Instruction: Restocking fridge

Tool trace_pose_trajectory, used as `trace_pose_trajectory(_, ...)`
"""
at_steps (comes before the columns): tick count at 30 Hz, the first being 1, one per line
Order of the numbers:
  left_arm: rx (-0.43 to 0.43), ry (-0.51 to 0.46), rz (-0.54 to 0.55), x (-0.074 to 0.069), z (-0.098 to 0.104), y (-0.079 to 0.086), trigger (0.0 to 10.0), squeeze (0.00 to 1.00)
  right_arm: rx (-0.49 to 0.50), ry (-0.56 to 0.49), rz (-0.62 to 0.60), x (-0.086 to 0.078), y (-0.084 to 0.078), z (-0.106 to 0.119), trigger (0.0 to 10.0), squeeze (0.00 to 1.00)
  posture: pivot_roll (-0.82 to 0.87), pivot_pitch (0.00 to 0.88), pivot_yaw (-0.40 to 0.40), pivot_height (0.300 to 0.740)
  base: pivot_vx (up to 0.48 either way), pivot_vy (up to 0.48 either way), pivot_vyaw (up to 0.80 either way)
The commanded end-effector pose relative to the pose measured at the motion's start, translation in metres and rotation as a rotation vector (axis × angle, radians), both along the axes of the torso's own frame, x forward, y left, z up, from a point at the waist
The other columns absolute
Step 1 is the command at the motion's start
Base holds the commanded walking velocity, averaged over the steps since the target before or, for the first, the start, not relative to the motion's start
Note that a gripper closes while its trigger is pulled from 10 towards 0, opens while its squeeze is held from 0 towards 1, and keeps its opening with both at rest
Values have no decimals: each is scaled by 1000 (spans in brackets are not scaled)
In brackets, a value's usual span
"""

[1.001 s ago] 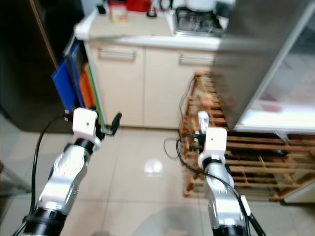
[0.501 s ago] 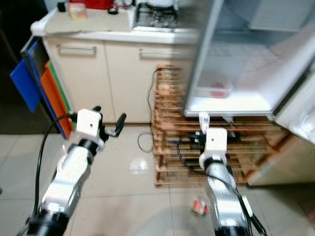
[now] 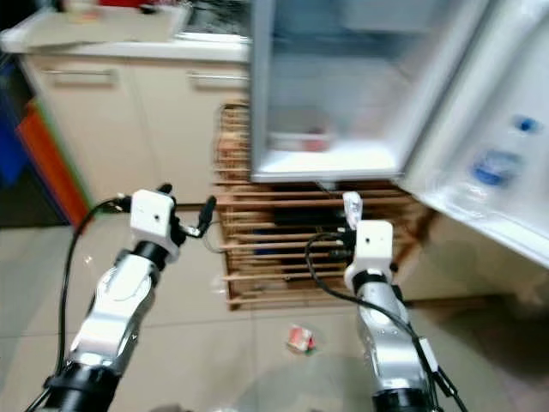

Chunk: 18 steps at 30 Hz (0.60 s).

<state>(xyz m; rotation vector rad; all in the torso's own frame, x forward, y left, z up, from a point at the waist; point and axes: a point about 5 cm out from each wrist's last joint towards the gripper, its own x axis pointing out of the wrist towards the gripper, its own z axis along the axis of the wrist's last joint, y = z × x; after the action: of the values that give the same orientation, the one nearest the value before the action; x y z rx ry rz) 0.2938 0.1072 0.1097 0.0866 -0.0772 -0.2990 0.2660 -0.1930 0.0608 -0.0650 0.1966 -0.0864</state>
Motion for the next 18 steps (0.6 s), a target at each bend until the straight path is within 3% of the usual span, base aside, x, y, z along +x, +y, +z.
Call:
trace_pose_trajectory(1, 7, -8, 25, 3, 3, 8, 10000, 0, 9, -23, 11, 2, 5, 4, 0, 12, 96, 0, -16, 740, 0, 0, -594)
trace_pose_trajectory(12, 26, 7, 15, 4, 1, 8, 10000, 0, 9, -20, 5, 2, 4, 2, 0, 16, 97, 0, -11, 740, 0, 0, -581)
trace_pose_trajectory(18, 27, 4, 4, 5, 2, 8, 10000, 0, 16, -27, -1, 2, 4, 2, 0, 12, 93, 0, -7, 740, 0, 447, -575)
